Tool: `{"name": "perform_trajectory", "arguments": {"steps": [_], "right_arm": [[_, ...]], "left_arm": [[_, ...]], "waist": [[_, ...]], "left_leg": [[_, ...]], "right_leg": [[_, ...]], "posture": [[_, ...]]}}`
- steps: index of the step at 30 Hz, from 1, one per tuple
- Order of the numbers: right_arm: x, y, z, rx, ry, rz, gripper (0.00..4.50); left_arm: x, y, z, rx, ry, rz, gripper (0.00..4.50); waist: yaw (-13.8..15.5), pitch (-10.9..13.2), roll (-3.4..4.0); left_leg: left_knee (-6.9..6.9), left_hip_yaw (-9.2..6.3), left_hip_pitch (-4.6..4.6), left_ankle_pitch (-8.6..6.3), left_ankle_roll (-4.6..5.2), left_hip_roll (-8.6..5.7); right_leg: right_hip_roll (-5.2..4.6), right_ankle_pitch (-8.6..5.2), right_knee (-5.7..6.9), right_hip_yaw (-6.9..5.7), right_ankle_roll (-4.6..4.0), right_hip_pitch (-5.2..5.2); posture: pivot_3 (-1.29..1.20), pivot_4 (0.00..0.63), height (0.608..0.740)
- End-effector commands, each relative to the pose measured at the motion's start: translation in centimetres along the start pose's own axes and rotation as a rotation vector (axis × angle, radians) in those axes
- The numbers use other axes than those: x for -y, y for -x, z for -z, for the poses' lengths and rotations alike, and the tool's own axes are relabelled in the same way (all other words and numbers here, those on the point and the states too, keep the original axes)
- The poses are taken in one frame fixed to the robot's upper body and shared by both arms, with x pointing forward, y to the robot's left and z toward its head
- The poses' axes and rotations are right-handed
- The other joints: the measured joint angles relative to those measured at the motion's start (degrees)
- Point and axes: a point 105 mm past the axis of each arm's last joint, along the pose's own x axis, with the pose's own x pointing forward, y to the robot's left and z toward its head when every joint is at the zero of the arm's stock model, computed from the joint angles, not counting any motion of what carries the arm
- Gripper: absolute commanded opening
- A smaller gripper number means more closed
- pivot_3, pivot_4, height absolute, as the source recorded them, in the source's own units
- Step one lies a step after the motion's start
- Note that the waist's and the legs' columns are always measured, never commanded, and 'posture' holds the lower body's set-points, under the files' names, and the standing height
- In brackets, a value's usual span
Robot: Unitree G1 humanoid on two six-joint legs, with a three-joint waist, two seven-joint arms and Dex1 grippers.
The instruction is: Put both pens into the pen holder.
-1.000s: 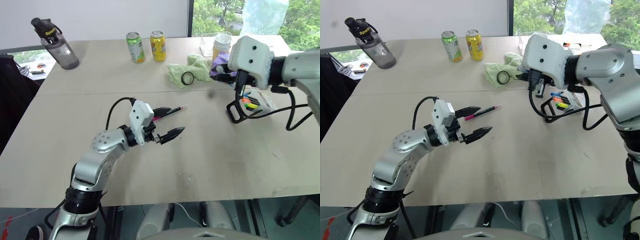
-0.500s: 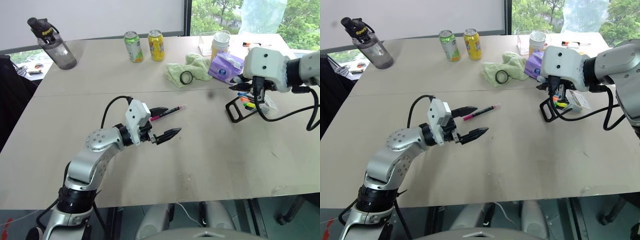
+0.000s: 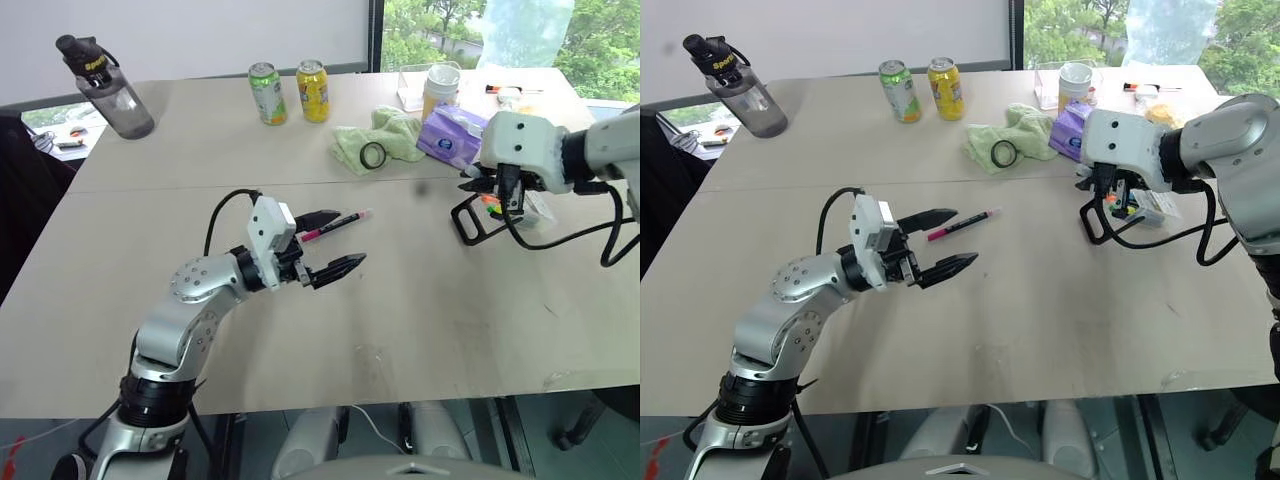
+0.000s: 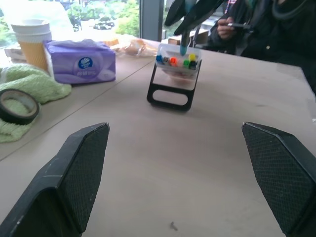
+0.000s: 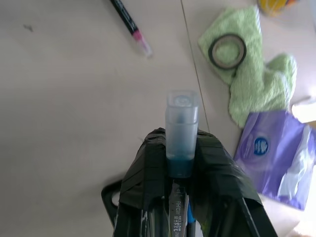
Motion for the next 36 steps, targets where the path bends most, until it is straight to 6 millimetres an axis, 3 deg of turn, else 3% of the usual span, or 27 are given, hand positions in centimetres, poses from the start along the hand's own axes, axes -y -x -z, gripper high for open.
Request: {"name": "perform_trajectory", "arguments": {"steps": [1, 9, 15, 18, 19, 25, 27, 31, 33, 36], "right_arm": [[0.5, 0.0, -0.2, 0.006, 0.025, 0.028, 0.05], [0.7, -1.2, 1.2, -0.039, 0.049, 0.025, 0.05], [0.9, -1.3, 2.6, -0.087, 0.049, 0.030, 2.81], [2.1, -1.2, 2.8, -0.090, 0.035, 0.105, 4.27], [2.4, -1.1, 2.6, -0.084, 0.030, 0.119, 4.44], [2.1, -0.8, -0.9, 0.101, -0.036, 0.090, 4.44], [1.2, -0.7, -2.1, 0.176, -0.085, 0.050, 4.44], [-2.4, -0.1, -5.1, 0.412, -0.196, -0.097, 4.44], [-3.6, 0.1, -5.3, 0.432, -0.244, -0.131, 4.44], [-6.2, -0.1, -4.0, 0.399, -0.344, -0.204, 4.44]], "left_arm": [[0.4, 0.2, -1.7, 0.059, -0.060, 0.018, 4.42], [0.6, 0.1, -1.9, 0.064, -0.052, 0.039, 4.42], [0.5, 0.2, -1.8, 0.055, -0.062, 0.032, 4.50], [0.4, 0.2, -1.8, 0.054, -0.062, 0.029, 4.50], [0.4, 0.2, -1.8, 0.054, -0.062, 0.027, 4.50], [-0.6, 0.2, -1.5, 0.045, -0.060, -0.037, 4.50], [-1.4, 0.3, -1.0, 0.016, -0.068, -0.094, 4.50], [-4.3, 1.7, 1.2, -0.123, -0.112, -0.266, 4.50], [-4.8, 2.3, 1.6, -0.154, -0.129, -0.288, 4.50], [-5.9, 3.1, 2.1, -0.199, -0.149, -0.327, 4.50]], "waist": [[-0.05, 0.00, 0.00], [-0.01, 0.00, 0.00], [-0.04, 0.00, 0.00], [-0.07, 0.00, 0.00], [-0.10, 0.00, 0.00], [-0.12, 0.00, 0.00], [-0.11, 0.00, 0.00], [0.04, -0.04, -0.04], [0.04, -0.04, -0.04], [0.31, -0.05, -0.06]], "left_leg": [[0.01, 0.00, 0.00, 0.00, 0.00, 0.00], [0.08, 0.00, -0.01, 0.00, 0.00, 0.00], [0.09, 0.01, -0.01, 0.00, 0.00, 0.00], [0.10, 0.01, -0.01, 0.00, 0.00, 0.00], [0.10, 0.02, -0.01, 0.00, 0.00, 0.00], [0.13, 0.02, -0.01, 0.00, 0.00, 0.00], [0.14, 0.02, -0.01, 0.00, 0.00, 0.00], [0.14, -0.03, -0.01, 0.00, 0.00, 0.00], [0.15, -0.06, -0.02, 0.00, 0.00, 0.00], [0.18, -0.06, -0.05, 0.00, 0.00, -0.02]], "right_leg": [[0.00, 0.00, 0.02, 0.00, 0.00, 0.00], [0.01, 0.02, 0.03, 0.00, 0.02, 0.01], [0.01, 0.02, 0.03, 0.00, 0.02, 0.01], [0.01, 0.02, 0.05, 0.01, 0.02, 0.00], [0.01, 0.02, 0.06, 0.01, 0.02, 0.00], [0.01, 0.02, 0.08, 0.02, 0.02, 0.00], [0.01, 0.02, 0.08, 0.02, 0.02, 0.00], [0.01, 0.02, 0.08, -0.01, 0.02, 0.02], [0.01, 0.03, 0.11, -0.04, 0.02, 0.02], [0.00, 0.04, 0.10, -0.03, 0.04, 0.02]], "posture": [[0.00, 0.150, 0.740], [0.00, 0.150, 0.740], [0.00, 0.150, 0.740], [0.00, 0.150, 0.740], [0.00, 0.150, 0.740], [0.00, 0.150, 0.740], [0.00, 0.150, 0.740], [0.00, 0.150, 0.740], [0.00, 0.150, 0.740], [0.00, 0.150, 0.740]]}}
